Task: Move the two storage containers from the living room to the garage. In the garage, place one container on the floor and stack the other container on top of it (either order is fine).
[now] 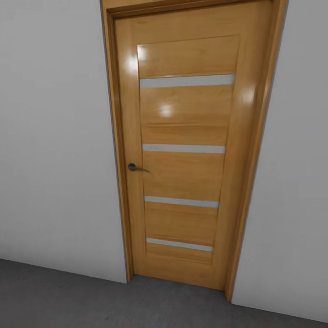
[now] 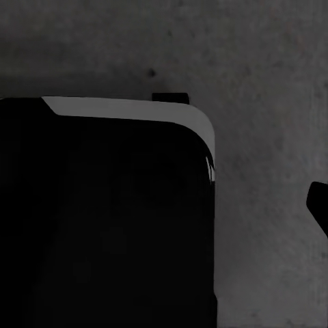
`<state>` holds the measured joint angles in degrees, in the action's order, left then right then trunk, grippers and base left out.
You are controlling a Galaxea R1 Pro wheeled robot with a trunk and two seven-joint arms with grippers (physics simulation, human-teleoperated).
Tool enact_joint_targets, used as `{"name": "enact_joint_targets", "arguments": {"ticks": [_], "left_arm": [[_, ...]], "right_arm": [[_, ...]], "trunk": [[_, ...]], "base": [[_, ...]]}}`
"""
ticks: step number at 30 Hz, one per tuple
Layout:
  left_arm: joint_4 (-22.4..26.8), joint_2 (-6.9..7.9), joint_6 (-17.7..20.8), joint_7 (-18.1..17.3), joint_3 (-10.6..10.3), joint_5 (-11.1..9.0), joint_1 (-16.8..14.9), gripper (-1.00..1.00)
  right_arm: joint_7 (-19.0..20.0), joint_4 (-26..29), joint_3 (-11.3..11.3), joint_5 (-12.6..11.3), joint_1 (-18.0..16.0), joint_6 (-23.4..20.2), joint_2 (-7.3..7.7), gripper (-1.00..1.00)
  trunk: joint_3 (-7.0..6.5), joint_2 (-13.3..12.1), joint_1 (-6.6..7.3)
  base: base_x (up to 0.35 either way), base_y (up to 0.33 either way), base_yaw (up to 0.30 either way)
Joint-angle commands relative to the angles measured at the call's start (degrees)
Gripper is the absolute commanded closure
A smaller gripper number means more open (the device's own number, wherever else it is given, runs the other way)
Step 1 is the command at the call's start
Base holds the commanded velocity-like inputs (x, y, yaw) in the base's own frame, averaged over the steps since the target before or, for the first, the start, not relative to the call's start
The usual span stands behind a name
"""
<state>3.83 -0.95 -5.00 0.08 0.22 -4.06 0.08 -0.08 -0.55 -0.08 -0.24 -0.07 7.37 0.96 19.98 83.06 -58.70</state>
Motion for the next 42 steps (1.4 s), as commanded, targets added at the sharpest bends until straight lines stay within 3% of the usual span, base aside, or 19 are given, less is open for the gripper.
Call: {"name": "enact_joint_targets", "arguments": {"ticks": [1,17,33,42], "left_arm": [[0.04,-0.01,-0.1,0.01,-0.02,-0.42,0.01,-1.0],[0.04,-0.01,-0.1,0.01,0.02,-0.42,0.01,-1.0],[0.04,-0.01,-0.1,0.01,-0.05,-0.42,0.01,-1.0],[0.04,-0.01,-0.1,0.01,-0.05,-0.42,0.01,-1.0]], "right_arm": [[-0.01,-0.06,-0.01,-0.03,-0.02,0.27,0.01,-1.0],[-0.01,-0.06,-0.01,-0.03,-0.02,0.27,0.01,-1.0],[-0.01,-0.06,-0.01,-0.03,-0.02,0.27,0.01,-1.0],[-0.01,-0.06,-0.01,0.02,-0.02,0.27,0.01,-1.0]], "trunk": [[0.04,0.02,-0.03],[0.04,0.02,-0.03],[0.04,0.02,-0.03],[0.04,0.02,-0.03]], "base": [[0.246,0.216,0.0],[0.218,0.183,-0.084],[0.012,0.008,-0.249],[0.0,0.0,-0.057]]}}
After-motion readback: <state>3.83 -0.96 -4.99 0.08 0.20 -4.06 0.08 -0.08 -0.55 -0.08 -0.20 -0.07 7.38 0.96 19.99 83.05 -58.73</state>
